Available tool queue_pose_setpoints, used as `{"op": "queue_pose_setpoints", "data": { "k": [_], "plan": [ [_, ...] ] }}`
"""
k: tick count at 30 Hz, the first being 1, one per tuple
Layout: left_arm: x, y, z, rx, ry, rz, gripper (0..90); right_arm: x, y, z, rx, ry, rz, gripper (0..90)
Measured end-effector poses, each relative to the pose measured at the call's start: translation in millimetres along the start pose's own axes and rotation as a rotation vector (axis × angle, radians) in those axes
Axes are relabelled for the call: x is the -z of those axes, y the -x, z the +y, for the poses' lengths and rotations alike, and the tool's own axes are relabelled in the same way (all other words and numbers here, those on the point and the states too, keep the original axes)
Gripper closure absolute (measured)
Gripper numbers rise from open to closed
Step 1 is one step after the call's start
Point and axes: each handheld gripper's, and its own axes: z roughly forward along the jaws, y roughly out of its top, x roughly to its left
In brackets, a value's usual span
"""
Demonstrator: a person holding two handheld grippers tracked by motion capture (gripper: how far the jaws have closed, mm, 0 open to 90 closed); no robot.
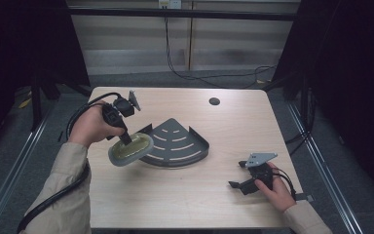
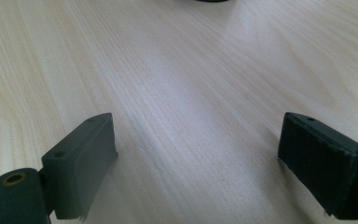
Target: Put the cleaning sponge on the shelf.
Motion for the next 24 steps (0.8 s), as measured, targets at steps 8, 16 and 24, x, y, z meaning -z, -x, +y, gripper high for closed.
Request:
{"op": "queue_pose_setpoints", "data": {
  "k": [8, 16, 24],
  "plan": [
    [-0.4, -6.1, 14.5, 0.001, 0.008, 0.016, 71.0, 0.2, 0.0, 0.0, 0.0, -0.002, 0.001, 10.7],
    [-3.4, -11.7, 26.0, 0.017, 0.007, 0.029, 71.0, 0.2, 0.0, 0.1, 0.0, -0.002, 0.001, 10.7],
    [-9.2, -14.2, 39.0, 0.021, 0.008, 0.038, 71.0, 0.2, 0.1, 0.0, 0.0, -0.002, 0.001, 10.7]
  ]
}}
